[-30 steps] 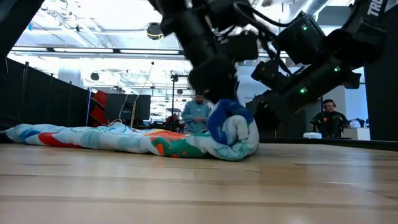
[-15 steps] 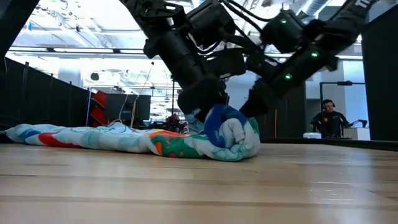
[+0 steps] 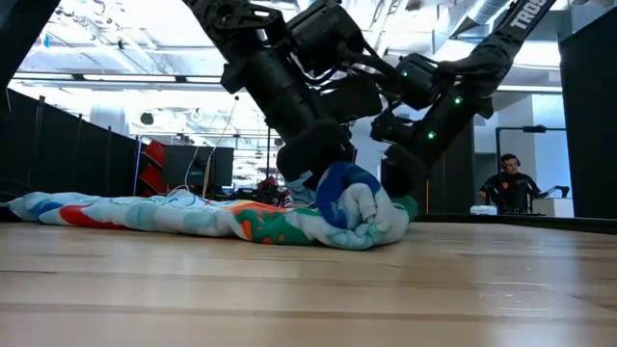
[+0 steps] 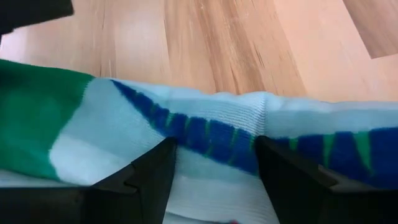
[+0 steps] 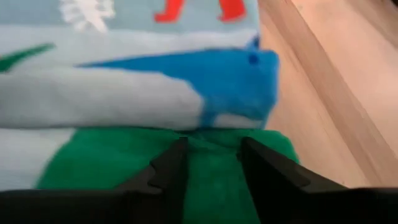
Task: Roll towel
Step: Roll the multicolor dinosaur print towel
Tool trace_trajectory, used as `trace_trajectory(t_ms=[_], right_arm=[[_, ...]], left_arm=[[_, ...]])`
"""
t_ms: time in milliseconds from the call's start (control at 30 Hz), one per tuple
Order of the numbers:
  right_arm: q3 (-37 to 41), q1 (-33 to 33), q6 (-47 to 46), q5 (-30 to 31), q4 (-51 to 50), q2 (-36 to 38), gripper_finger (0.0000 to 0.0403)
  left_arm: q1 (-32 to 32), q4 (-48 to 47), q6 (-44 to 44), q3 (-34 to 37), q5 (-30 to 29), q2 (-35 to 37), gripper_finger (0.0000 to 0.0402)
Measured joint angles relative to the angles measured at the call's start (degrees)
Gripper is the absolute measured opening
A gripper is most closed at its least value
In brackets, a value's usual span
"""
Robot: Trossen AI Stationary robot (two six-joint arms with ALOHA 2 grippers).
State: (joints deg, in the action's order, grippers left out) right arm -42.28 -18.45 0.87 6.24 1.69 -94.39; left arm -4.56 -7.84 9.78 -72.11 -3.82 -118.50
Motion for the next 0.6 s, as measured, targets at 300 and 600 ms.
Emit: trace_trajectory(t_ms=[300, 600], right_arm=[[-4.7, -1.1, 2.4, 0.9, -14.6, 0.2, 0.0091], [-9.6, -2.9, 4.2, 4.5, -22.9, 0.6, 0.0012]], left_arm=[[-0.1, 3.0, 2.5, 0.1, 0.4, -0.6, 0.0212], [-0.7, 6.6, 1.4, 0.1, 4.5, -2.3, 0.0212]])
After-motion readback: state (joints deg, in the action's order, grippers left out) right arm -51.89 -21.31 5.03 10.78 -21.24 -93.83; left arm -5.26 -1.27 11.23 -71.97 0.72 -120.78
